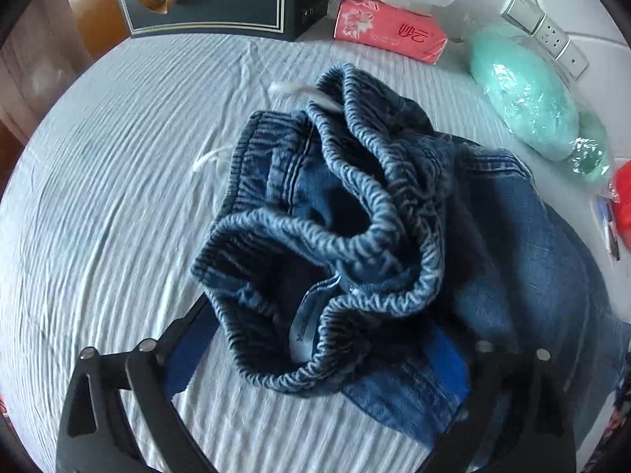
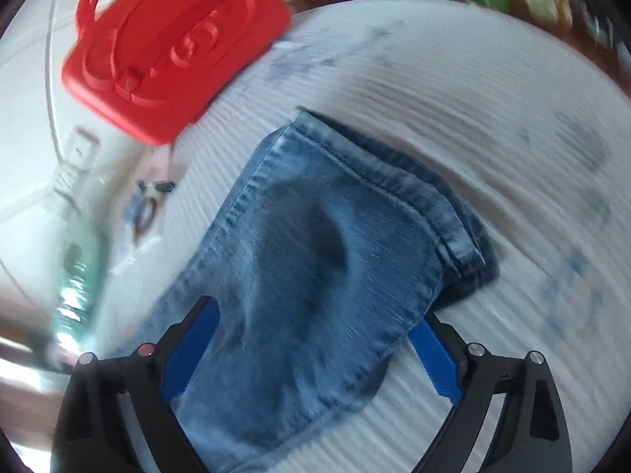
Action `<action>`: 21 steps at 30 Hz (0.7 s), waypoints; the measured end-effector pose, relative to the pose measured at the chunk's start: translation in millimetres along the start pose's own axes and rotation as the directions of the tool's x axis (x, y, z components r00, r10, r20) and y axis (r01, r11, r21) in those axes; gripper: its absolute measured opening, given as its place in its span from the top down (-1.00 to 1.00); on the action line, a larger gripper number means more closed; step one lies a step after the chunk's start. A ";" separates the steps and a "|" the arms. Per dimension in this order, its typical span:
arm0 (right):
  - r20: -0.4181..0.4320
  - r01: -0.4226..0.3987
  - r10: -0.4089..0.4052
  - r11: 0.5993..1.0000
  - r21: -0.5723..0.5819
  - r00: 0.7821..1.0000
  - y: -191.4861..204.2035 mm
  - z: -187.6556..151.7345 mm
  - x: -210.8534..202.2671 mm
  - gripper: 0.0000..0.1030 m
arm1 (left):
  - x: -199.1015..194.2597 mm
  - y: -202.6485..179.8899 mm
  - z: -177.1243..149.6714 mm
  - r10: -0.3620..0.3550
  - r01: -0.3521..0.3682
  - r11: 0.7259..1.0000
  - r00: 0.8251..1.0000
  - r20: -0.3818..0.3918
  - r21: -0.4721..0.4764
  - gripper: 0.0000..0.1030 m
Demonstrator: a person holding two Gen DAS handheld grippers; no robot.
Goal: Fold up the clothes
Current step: 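Lift the waistband with the left tool and lay it down, then release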
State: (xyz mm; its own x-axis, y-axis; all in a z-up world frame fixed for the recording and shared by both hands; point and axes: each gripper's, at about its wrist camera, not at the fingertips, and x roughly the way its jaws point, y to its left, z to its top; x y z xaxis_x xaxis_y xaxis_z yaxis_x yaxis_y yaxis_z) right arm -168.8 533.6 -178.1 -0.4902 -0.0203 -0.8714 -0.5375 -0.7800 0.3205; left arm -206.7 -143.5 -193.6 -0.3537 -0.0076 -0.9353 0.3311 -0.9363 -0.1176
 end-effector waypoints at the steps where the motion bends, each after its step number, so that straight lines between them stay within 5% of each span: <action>1: 0.010 0.052 -0.051 0.998 -0.043 0.999 8.1 1.4 3.2 -0.16 | -2.2 -1.2 0.2 -0.005 0.005 1.000 1.000 0.007 -0.002 -0.31; 3: 0.012 0.099 -0.099 0.992 -0.073 0.995 13.3 7.2 4.5 0.65 | -17.1 3.0 0.6 -0.012 0.013 0.999 0.999 0.040 -0.032 0.36; 9: 0.111 -0.079 0.081 0.997 -0.026 0.991 2.0 10.0 -70.3 0.73 | -94.2 38.3 -14.0 -0.042 0.064 0.991 0.983 0.181 -0.119 0.58; 12: 0.114 -0.122 0.126 0.992 -0.042 0.986 -2.6 -6.8 -108.0 0.73 | -136.8 59.9 -39.1 -0.015 0.041 0.993 0.972 0.233 -0.111 0.58; 14: 0.067 -0.115 0.116 0.993 -0.023 0.991 -19.5 -24.9 -115.3 0.72 | -142.7 86.8 -59.7 -0.008 0.032 0.991 0.983 0.184 -0.132 0.58; 16: -0.006 -0.094 0.094 0.996 -0.010 0.996 -37.9 -41.8 -107.2 0.47 | -126.5 110.0 -78.3 0.015 -0.002 0.990 0.995 0.095 -0.143 0.38; 17: -0.049 -0.060 0.059 0.998 -0.007 0.997 -45.9 -49.8 -99.1 0.17 | -114.8 118.0 -85.9 0.053 -0.046 0.989 0.998 0.046 -0.137 0.27; 19: -0.097 0.015 -0.015 1.000 0.001 0.995 -60.8 -65.1 -91.2 0.04 | -97.0 133.4 -102.9 0.112 -0.115 0.985 0.993 -0.035 -0.127 -0.08; 21: -0.089 0.057 -0.056 0.998 0.000 0.994 -72.8 -78.5 -98.5 -0.16 | -99.1 144.7 -118.7 0.111 -0.116 0.984 0.993 -0.046 -0.137 -0.17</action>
State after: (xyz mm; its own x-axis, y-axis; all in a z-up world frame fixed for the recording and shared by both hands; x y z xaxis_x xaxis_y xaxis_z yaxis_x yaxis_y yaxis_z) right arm -27.5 543.2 -144.8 -0.3958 -0.0321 -0.9178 -0.5646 -0.7797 0.2707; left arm -19.9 -236.6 -157.5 -0.2739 -0.0948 -0.9571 0.4862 -0.8722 -0.0528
